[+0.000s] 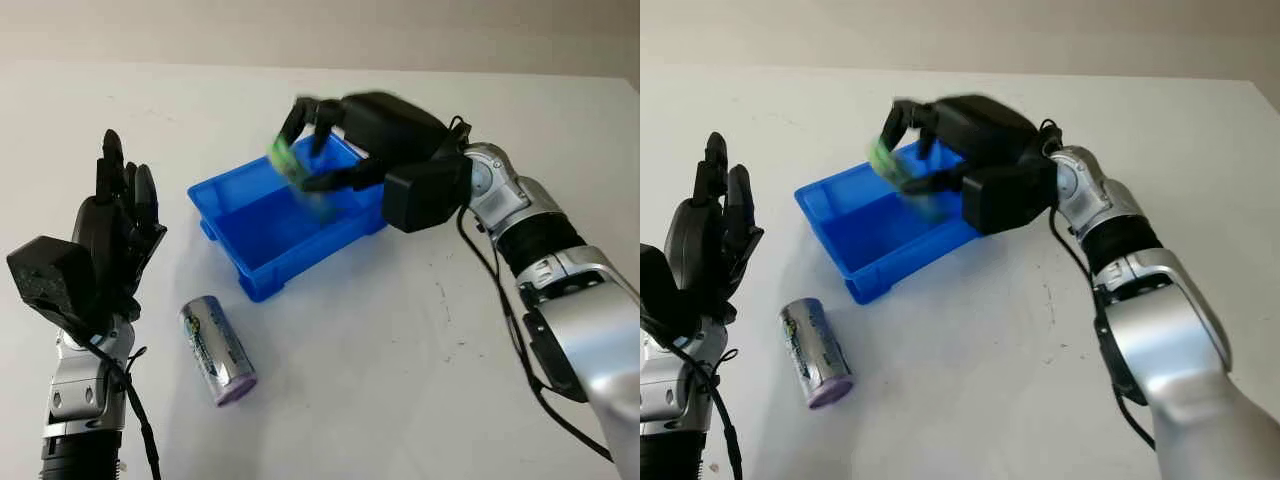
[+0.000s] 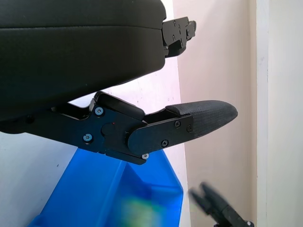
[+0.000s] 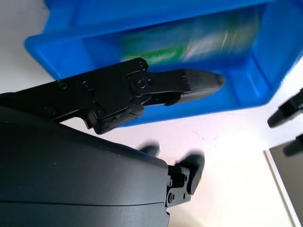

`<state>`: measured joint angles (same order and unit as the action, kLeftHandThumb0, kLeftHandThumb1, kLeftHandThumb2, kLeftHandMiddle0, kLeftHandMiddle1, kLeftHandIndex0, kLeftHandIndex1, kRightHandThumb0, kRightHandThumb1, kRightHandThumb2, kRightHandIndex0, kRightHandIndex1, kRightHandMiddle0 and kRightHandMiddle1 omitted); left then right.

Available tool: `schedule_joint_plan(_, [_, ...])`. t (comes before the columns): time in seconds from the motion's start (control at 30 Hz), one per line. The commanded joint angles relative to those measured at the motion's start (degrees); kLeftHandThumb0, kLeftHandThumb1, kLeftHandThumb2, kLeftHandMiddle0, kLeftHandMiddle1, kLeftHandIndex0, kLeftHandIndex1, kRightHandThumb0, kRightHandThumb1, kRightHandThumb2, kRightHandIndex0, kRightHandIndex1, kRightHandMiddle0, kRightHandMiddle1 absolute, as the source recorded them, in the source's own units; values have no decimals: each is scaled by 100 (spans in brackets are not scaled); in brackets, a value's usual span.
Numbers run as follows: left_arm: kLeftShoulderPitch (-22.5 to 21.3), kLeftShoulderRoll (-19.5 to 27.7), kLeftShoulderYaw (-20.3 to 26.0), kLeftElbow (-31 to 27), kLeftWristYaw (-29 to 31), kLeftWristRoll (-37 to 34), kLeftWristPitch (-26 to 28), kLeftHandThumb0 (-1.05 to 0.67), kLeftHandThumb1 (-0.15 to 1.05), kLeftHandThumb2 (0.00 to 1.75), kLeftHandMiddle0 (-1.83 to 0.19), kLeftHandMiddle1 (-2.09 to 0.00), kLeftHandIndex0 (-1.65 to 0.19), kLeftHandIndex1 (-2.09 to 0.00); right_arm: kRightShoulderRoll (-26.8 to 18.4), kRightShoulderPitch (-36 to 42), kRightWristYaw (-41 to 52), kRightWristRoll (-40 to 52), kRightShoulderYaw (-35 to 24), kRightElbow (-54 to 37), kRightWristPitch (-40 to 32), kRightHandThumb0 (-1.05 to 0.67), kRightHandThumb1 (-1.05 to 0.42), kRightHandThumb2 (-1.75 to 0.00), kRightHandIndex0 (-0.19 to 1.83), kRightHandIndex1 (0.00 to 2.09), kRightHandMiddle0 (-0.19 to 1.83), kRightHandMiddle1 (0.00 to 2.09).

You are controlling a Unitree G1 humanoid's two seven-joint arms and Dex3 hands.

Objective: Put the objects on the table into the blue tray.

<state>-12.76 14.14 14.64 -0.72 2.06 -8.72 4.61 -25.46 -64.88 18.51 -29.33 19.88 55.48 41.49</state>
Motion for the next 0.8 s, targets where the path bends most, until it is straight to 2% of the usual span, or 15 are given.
schedule_joint_plan(0.0, [28,-14,-11,-19,4,35,-51,-76,105,68,14,-5,16,-6,-140,97,-55,-92,33,-272,-39,-86,-105,-43,-19,1,-19,1])
schedule_joint_plan(0.1, [17,-18,-1,-5,29,14,-37,-76,105,68,15,-5,16,-5,-165,166,-218,-121,-13,-404,-82,-88,-105,-50,-19,0,-19,0])
schedule_joint_plan(0.33, [32,1,32,-27,54,1,-45,-77,105,67,15,-5,16,-5,-146,351,-513,217,-331,-529,-256,-88,-105,-53,-19,0,-19,0])
schedule_joint_plan(0.5, [92,60,66,-100,57,54,-79,-78,105,66,14,-5,16,-5,-54,639,-576,941,-870,-672,-603,-88,-105,-57,-19,0,-19,0])
schedule_joint_plan(0.63, [107,115,109,-62,100,64,-156,-79,105,65,15,-5,17,-5,32,1119,-520,1731,-1464,-1460,-1648,-85,-105,-63,-19,0,-19,0])
schedule_joint_plan(0.77, [94,129,108,-26,141,74,-177,-79,105,65,15,-5,17,-5,206,1880,-750,2123,-1904,-2709,-3189,-84,-105,-68,-19,0,-19,0])
